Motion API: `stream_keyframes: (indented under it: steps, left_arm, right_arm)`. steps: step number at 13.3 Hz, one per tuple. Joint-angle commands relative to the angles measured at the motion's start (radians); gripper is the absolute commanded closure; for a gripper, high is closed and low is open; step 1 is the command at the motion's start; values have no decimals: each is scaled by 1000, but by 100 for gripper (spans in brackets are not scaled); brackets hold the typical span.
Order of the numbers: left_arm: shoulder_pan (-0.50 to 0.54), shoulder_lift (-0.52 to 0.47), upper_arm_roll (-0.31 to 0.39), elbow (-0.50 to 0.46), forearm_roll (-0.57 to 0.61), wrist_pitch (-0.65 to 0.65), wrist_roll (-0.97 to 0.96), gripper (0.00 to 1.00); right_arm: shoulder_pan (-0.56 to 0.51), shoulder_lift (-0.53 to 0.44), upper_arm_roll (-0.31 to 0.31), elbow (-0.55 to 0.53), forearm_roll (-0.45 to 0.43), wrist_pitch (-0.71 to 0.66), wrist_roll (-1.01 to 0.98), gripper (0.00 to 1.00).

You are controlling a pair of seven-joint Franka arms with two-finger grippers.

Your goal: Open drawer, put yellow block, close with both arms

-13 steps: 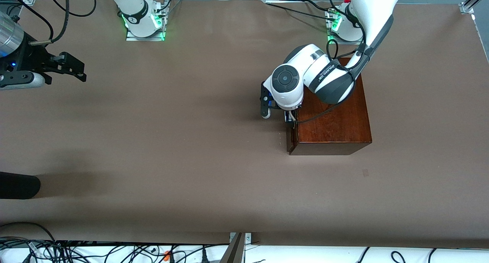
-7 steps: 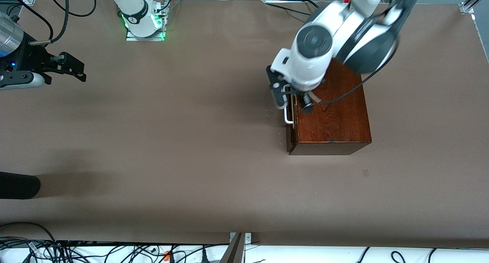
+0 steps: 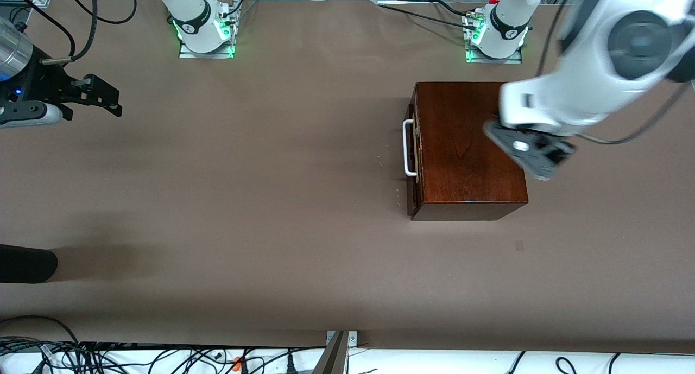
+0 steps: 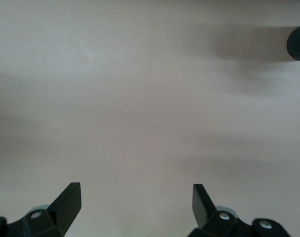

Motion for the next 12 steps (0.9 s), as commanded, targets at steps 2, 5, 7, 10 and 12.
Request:
stream_keyframes:
  steps: [2, 5, 7, 10, 12]
  left_arm:
    - [-88, -87, 195, 2, -45, -11, -274, 0]
    - [-158, -257, 370, -249, -106, 195, -316, 0]
    - [-159, -341, 427, -382, -137, 306, -385, 0]
    - [-146, -343, 431, -398, -143, 281, -428, 0]
    - [-147, -340, 423, -398, -139, 274, -427, 0]
  right_arm:
    - [-4, -2, 2, 8, 4, 0, 12, 0]
    - [-4, -2, 2, 7, 4, 0, 12, 0]
    - [-5, -2, 0, 7, 4, 0, 12, 0]
    - [-5, -2, 0, 5, 4, 0, 11, 0]
    - [-5, -2, 0, 5, 4, 0, 11, 0]
